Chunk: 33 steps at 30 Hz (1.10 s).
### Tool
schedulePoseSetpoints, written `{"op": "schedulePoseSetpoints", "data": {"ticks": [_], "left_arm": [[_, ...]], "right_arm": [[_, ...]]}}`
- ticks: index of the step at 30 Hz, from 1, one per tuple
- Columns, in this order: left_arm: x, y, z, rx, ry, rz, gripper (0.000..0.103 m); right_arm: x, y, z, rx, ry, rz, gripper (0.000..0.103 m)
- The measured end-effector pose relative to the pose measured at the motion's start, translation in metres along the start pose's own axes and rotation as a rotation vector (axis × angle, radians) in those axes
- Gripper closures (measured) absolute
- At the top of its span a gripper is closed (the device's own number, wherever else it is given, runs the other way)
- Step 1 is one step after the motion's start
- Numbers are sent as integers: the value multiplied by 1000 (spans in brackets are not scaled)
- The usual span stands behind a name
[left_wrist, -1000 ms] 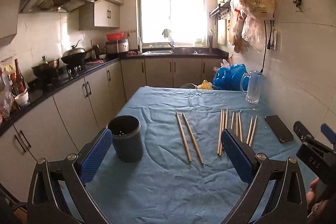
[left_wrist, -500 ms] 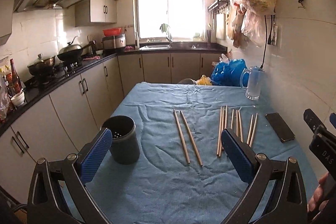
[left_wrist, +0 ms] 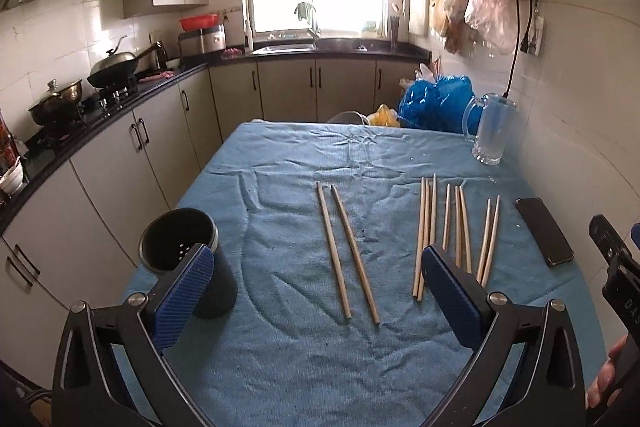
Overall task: Organize utensils
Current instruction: 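Move both tools over the table toward the wooden chopsticks, then grasp a straight wooden chopstick with the left gripper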
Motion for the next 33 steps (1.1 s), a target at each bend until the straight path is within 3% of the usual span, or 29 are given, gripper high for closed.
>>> {"op": "schedulePoseSetpoints", "data": {"ticks": [9, 15, 20, 24, 33], "left_arm": [[51, 23, 44, -63, 48, -19, 0], [106, 20, 60, -81, 140, -96, 3], [162, 20, 53, -105, 303, -146, 56], [203, 27, 39, -169, 392, -128, 60], [248, 23, 29, -155, 452, -68, 60]], "right_arm": [[42, -9, -3, 7, 108, -7, 0], [78, -8, -13, -8, 200, 40, 0], [112, -9, -20, -16, 277, 75, 0], [129, -10, -27, 8, 330, 126, 2], [145, -11, -35, 26, 389, 179, 4]]}}
Point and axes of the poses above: each gripper's, at about its wrist camera, not at the fingertips, and x roughly the way its jaws point, y to its left, z to its top, the point moved 1 cm from there along x, roughly the way its jaws point, and after that the axes turned 13 degrees about -z, right-handed, at the moved point
